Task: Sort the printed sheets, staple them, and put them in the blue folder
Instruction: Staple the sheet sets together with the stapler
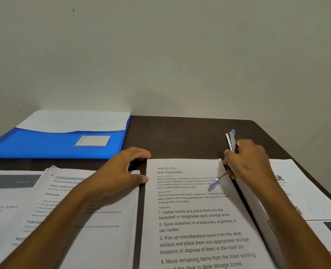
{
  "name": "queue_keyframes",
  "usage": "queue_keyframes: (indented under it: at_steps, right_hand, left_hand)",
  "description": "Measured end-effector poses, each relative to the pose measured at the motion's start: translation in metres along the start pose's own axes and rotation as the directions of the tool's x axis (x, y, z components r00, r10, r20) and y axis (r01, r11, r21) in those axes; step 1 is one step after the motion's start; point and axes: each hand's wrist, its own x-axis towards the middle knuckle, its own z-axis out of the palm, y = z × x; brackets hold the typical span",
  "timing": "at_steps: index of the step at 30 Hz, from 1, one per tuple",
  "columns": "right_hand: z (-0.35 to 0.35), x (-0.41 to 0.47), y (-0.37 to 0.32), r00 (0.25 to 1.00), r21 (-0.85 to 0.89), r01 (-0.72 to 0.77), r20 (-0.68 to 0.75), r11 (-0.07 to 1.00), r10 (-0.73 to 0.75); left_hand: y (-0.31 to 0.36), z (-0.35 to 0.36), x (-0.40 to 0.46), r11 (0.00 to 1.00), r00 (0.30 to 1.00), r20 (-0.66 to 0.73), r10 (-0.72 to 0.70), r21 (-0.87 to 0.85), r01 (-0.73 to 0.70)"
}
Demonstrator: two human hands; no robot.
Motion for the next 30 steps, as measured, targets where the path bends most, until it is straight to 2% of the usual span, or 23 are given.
queue_keyframes:
  at_steps: [4, 6, 8, 10, 12, 14, 18, 21, 23, 30]
  right_hand:
    - [-0.001, 0.001, 0.004, 0.996, -0.014, 0.054, -0.064, 0.998, -0.054]
    - [-0.004, 0.001, 0.001, 0.986, 0.054, 0.107, -0.133, 0.993, -0.099]
    - [-0.006, -0.002, -0.005, 0.986, 0.292, 0.124, -0.144, 0.948, -0.084]
    - [-0.002, -0.004, -0.010, 0.992, 0.540, 0.118, -0.104, 0.834, -0.074]
    - [0.005, -0.007, -0.010, 0.996, 0.701, 0.090, -0.045, 0.707, -0.082]
    - [0.012, -0.010, -0.011, 0.996, 0.779, 0.045, 0.015, 0.626, -0.090]
    - [0.024, -0.017, -0.015, 0.993, 0.789, -0.032, 0.096, 0.614, -0.071]
    - [0.028, -0.016, -0.015, 0.995, 0.693, 0.028, 0.047, 0.720, -0.084]
    - [0.027, -0.016, -0.017, 0.994, 0.671, 0.073, 0.013, 0.737, -0.110]
    - [0.026, -0.019, -0.021, 0.978, 0.763, 0.178, -0.068, 0.621, -0.196]
  left_hand:
    - [0.002, 0.000, 0.000, 1.000, 1.000, -0.008, 0.009, 0.014, -0.009]
    - [0.003, 0.001, 0.000, 1.000, 1.000, -0.027, 0.017, 0.009, -0.016]
    - [0.007, 0.007, 0.000, 1.000, 0.997, -0.081, 0.012, 0.023, -0.010]
    - [0.014, 0.016, -0.001, 0.997, 0.988, -0.152, 0.019, 0.077, -0.008]
    - [0.021, 0.023, 0.000, 0.994, 0.982, -0.186, 0.007, 0.110, 0.014]
    - [0.025, 0.026, 0.001, 0.994, 0.980, -0.198, -0.028, 0.095, 0.048]
    - [0.029, 0.028, 0.001, 0.997, 0.977, -0.207, -0.058, 0.044, 0.068]
    - [0.033, 0.031, -0.001, 0.997, 0.973, -0.215, -0.080, -0.003, 0.081]
    - [0.034, 0.033, -0.001, 0.996, 0.971, -0.224, -0.085, -0.048, 0.076]
    - [0.041, 0.034, -0.007, 0.974, 0.976, -0.212, -0.051, -0.227, 0.002]
